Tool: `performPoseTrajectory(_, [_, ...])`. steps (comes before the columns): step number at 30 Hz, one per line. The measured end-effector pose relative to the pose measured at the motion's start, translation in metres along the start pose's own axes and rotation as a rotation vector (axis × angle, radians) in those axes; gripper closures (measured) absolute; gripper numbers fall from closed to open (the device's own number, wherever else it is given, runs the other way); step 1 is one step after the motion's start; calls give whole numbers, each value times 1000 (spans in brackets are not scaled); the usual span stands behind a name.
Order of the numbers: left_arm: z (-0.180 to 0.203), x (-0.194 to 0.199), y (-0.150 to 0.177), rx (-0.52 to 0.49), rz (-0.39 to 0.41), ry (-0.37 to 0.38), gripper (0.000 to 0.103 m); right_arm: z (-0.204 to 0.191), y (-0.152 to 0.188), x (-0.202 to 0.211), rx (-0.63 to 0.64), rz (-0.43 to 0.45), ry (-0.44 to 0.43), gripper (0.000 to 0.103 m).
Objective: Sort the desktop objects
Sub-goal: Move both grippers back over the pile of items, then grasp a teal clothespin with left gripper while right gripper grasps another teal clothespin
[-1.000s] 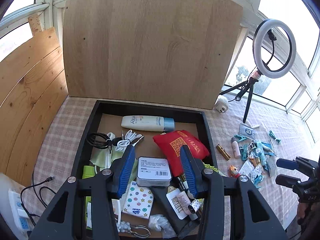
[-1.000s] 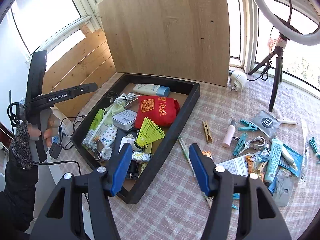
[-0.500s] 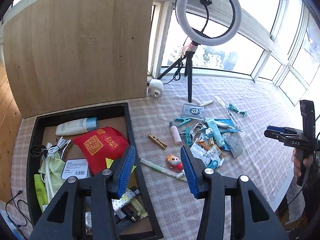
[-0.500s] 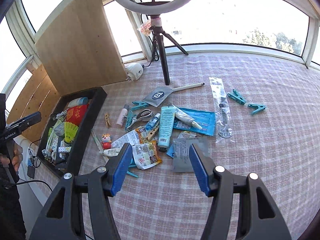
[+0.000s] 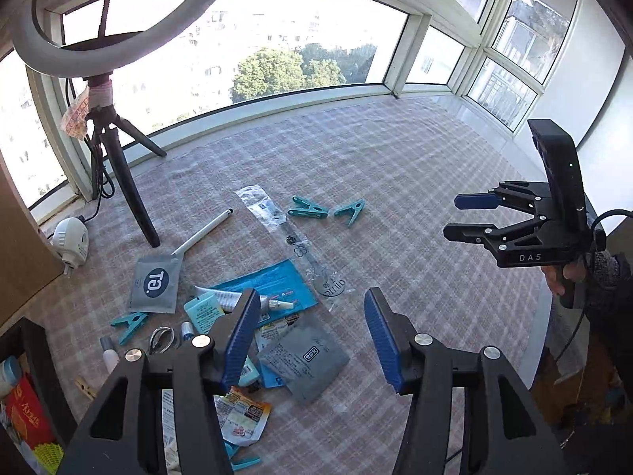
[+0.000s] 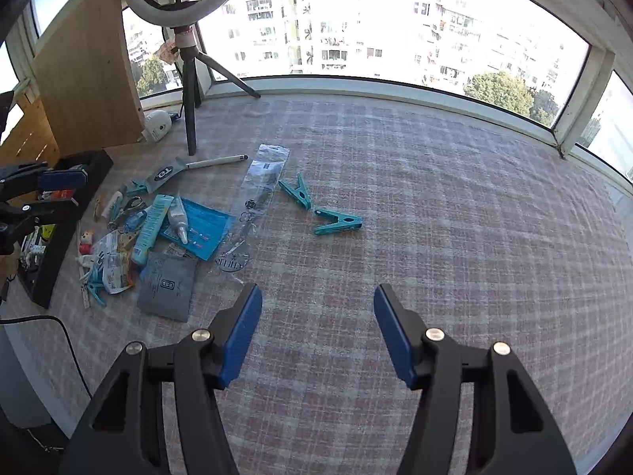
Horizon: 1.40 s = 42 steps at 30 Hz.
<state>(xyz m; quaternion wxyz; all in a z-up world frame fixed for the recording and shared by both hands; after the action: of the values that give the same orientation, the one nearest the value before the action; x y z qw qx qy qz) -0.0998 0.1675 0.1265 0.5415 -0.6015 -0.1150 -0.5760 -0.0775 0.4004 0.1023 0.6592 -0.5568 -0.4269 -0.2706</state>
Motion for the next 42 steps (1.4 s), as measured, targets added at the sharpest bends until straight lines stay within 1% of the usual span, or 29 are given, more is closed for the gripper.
performPoseTrajectory(3, [16, -42, -22, 15, -72, 5, 49, 15, -8, -22, 82, -25, -23, 45])
performPoseTrajectory(6, [28, -76, -39, 43, -118, 25, 49, 27, -15, -47, 151, -47, -63, 45])
performPoseTrajectory(9, [31, -110, -53, 89, -162, 19, 49, 36, -22, -71, 180, -55, -122, 45])
performPoseTrajectory(13, [26, -148, -60, 161, -217, 31, 49, 45, -29, -101, 201, -61, -184, 45])
performPoseTrajectory(16, [19, -168, -62, 201, -241, 31, 51, 51, -30, -119, 203, -69, -229, 45])
performPoseTrajectory(20, [12, -186, -67, 240, -248, 36, 51, 52, -33, -127, 222, -53, -280, 45])
performPoseTrajectory(22, [10, -192, -70, 247, -248, 31, 51, 50, -36, -130, 234, -49, -282, 45])
performPoseTrajectory(24, [9, -197, -71, 246, -245, 10, 51, 50, -38, -134, 232, -52, -294, 45])
performPoseTrajectory(28, [5, -206, -77, 259, -248, -10, 51, 51, -42, -136, 200, -29, -320, 46])
performPoseTrajectory(30, [7, -208, -81, 242, -237, -40, 51, 49, -42, -135, 188, -26, -326, 46])
performPoseTrajectory(33, [10, -212, -85, 220, -227, -67, 51, 43, -36, -134, 195, -36, -342, 50])
performPoseTrajectory(35, [14, -214, -87, 192, -222, -83, 51, 39, -33, -132, 188, -43, -352, 52])
performPoseTrajectory(36, [17, -215, -87, 173, -220, -95, 51, 37, -33, -131, 183, -43, -359, 54])
performPoseTrajectory(39, [25, -216, -85, 114, -207, -131, 51, 32, -32, -132, 202, -28, -329, 54])
performPoseTrajectory(41, [26, -215, -83, 104, -190, -147, 57, 31, -33, -133, 202, -18, -314, 54])
performPoseTrajectory(42, [24, -214, -83, 102, -182, -150, 69, 31, -33, -133, 199, -14, -302, 58])
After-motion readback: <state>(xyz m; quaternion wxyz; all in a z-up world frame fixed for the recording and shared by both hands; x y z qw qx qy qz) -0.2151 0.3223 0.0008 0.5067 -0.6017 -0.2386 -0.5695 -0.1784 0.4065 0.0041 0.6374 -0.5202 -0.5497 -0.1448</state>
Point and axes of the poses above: each gripper's, at about its wrist camera, not at the fingertips, and x roughly against the way its jaws point, z to its right, y to its underside, the point moved 1 cm from there along -x, roughly the way its jaws point, and after that the axes turned 5 degrees about x, right-handed, at the moved point
